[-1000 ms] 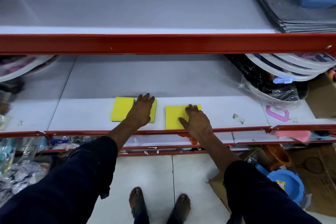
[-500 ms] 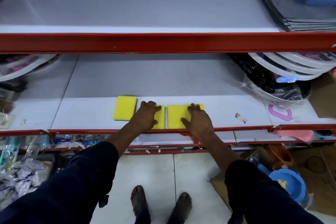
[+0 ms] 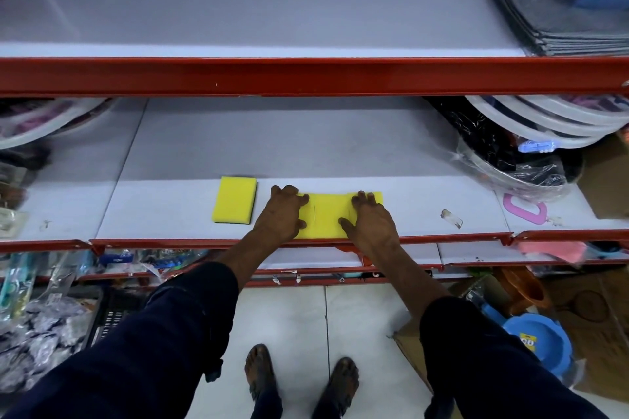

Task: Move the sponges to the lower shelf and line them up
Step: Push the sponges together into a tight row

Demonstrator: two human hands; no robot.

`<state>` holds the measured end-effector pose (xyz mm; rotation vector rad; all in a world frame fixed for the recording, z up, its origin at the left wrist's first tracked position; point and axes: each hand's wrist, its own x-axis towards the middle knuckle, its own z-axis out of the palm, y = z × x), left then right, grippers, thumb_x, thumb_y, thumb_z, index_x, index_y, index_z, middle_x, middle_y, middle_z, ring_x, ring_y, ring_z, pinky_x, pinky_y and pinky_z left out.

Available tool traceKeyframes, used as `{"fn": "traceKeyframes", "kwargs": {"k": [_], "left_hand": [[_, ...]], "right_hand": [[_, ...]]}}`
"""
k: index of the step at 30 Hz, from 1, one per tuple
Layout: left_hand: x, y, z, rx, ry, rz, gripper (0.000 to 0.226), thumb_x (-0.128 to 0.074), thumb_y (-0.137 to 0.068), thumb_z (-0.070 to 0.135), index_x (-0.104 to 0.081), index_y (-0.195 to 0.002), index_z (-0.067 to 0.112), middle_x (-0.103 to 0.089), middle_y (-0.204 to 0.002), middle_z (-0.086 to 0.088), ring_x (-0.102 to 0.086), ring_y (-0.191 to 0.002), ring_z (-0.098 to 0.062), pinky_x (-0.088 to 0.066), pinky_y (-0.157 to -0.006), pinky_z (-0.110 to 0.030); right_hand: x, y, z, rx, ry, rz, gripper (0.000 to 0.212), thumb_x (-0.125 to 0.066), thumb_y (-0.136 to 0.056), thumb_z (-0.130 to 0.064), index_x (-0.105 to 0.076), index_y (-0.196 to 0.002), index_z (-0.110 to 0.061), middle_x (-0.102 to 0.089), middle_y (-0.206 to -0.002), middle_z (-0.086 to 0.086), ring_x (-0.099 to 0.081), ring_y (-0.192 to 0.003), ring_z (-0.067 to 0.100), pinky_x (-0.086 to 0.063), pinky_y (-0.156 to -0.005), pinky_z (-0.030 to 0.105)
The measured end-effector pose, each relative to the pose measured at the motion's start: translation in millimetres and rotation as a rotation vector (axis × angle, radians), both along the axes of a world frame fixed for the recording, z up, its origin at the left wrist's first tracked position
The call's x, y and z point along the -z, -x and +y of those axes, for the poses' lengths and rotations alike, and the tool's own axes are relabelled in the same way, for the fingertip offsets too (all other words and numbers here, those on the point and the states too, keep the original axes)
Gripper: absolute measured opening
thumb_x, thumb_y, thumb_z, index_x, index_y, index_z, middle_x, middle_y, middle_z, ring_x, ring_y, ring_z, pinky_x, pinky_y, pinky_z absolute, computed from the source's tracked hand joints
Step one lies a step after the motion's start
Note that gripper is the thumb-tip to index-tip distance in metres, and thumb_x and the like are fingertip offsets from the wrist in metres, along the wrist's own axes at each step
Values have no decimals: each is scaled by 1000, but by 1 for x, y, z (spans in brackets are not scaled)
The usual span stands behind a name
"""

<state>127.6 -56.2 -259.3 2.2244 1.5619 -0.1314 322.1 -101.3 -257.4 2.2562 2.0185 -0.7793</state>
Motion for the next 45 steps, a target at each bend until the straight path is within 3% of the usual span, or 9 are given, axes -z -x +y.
{"fn": "traceKeyframes", "kwargs": {"k": [8,14,16,20,24,28,33,40,45], "left_hand": [[-5,38,6,-102,-95,-67,56,-63,-91,15,-47,-144,18,-39,-156,-12,-39,-139,-40,-41,-111,-47],[-13,86,18,-226,-36,86,81,-62,-80,-1,-31,-153,18,-21,-164,-14,-26,-146,-44,-40,-111,-55],[-5,97,22,-198,8,127,82,-60,-81,0,-27,-153,19,-18,-165,-14,-22,-149,-42,-38,-114,-54],[5,109,19,-129,-17,129,74,-60,-83,5,-32,-151,13,-34,-160,-11,-28,-150,-29,-37,-113,-41],[9,101,9,-98,-70,92,63,-57,-92,12,-34,-150,10,-40,-156,-8,-21,-153,-18,-28,-110,-35],[17,95,3,-84,-50,69,64,-62,-90,19,-38,-149,18,-33,-159,-14,-31,-148,-25,-28,-109,-32],[17,84,0,-45,-77,51,64,-63,-91,21,-38,-149,15,-31,-158,-15,-25,-150,-18,-26,-109,-31],[18,71,-4,-97,-28,21,64,-65,-88,17,-41,-147,17,-29,-157,-15,-42,-135,-35,-29,-112,-34],[19,70,-6,-113,-24,29,63,-63,-88,14,-41,-147,17,-29,-157,-16,-43,-133,-37,-36,-109,-36]], "right_hand": [[-1,3,1,28,-28,4,65,-52,-98,-42,-32,-150,-7,-20,-165,8,-16,-154,27,-34,-119,46],[-1,13,-2,37,-60,-26,64,-52,-97,-43,-35,-149,-11,-25,-163,9,-16,-154,29,-38,-115,47],[-1,16,-3,36,-53,-45,63,-52,-97,-43,-35,-149,-12,-26,-162,10,-19,-152,30,-38,-115,47],[0,20,-3,39,-48,-55,63,-51,-98,-42,-34,-150,-12,-27,-162,10,-20,-152,31,-35,-118,45],[0,20,-3,37,-37,-62,64,-50,-98,-43,-32,-152,-12,-26,-162,11,-19,-153,31,-30,-121,43],[-1,22,-3,33,-33,-66,65,-50,-98,-41,-32,-152,-10,-26,-162,13,-19,-152,34,-29,-122,44],[-2,24,-3,39,-17,-66,65,-49,-99,-42,-29,-153,-11,-23,-164,11,-16,-153,33,-30,-121,45],[-2,24,-3,26,-6,-82,66,-49,-99,-41,-29,-153,-9,-23,-163,14,-17,-152,35,-29,-122,45],[-4,26,-3,32,13,-81,66,-49,-100,-41,-27,-153,-8,-21,-164,15,-15,-153,36,-29,-122,45]]}}
